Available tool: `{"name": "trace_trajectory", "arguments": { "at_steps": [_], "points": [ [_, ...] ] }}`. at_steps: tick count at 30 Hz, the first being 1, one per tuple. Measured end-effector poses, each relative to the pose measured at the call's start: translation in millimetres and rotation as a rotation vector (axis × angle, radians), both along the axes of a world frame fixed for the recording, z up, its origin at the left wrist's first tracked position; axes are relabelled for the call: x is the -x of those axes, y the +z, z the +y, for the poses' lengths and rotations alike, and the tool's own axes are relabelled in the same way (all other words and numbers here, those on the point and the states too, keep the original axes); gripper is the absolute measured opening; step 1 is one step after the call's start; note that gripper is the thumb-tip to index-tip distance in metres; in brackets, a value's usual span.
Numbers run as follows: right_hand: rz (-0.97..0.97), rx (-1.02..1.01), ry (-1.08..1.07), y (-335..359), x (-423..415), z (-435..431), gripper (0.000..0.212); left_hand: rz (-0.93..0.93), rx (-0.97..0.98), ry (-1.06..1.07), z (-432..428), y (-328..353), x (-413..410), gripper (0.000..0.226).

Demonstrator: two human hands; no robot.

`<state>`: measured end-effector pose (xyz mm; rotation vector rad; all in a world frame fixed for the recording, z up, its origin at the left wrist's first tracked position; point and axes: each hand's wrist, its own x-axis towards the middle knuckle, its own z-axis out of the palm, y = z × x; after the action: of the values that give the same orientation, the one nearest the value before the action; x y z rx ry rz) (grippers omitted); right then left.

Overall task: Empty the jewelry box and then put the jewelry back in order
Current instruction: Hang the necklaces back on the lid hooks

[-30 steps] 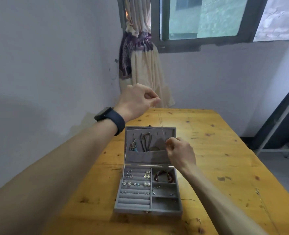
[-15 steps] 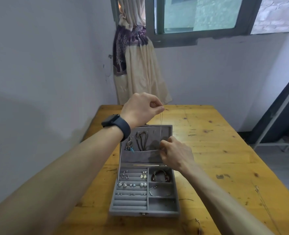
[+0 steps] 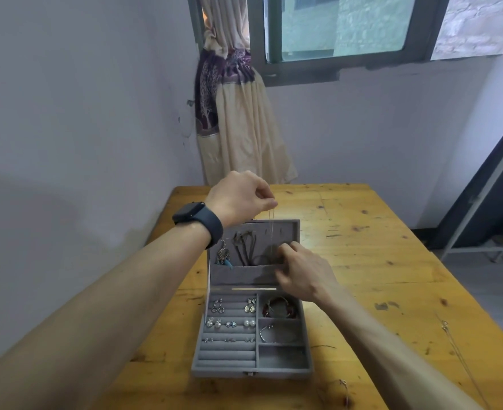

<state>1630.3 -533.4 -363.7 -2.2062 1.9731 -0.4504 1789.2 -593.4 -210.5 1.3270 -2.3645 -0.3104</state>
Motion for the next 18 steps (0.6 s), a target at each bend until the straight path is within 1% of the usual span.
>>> {"name": "trace_trajectory", "arguments": {
  "at_steps": [1, 2, 5, 7, 9, 12, 15, 18],
  "points": [
    [-0.05, 0.009, -0.012, 0, 2, 0, 0.033, -0.029, -0.043, -0.016, 1, -2, 0, 0.014],
    [-0.143, 0.029, -0.035, 0, 4, 0, 0.032, -0.055, -0.082, -0.032, 2, -5, 1, 0.013],
    [-0.525, 0.171, -0.129, 4, 10, -1, 0.029, -0.112, -0.154, -0.072, 4, -14, 4, 0.012],
    [-0.676, 0.243, -0.125, 11, 10, -1, 0.027, -0.137, -0.163, -0.08, 3, -18, 7, 0.012],
    [-0.784, 0.237, -0.084, 20, 8, -1, 0.024, -0.147, -0.168, -0.084, 1, -22, 10, 0.011],
    [-0.847, 0.19, -0.075, 26, 7, -6, 0.017, -0.162, -0.167, -0.073, -4, -29, 14, 0.01],
    [-0.81, 0.194, -0.107, 23, 8, -13, 0.012, -0.176, -0.146, -0.046, -8, -37, 15, 0.011],
    [-0.75, 0.237, -0.161, 17, 9, -20, 0.013, -0.229, -0.035, 0.015, -11, -45, 12, 0.014]
  ]
}}
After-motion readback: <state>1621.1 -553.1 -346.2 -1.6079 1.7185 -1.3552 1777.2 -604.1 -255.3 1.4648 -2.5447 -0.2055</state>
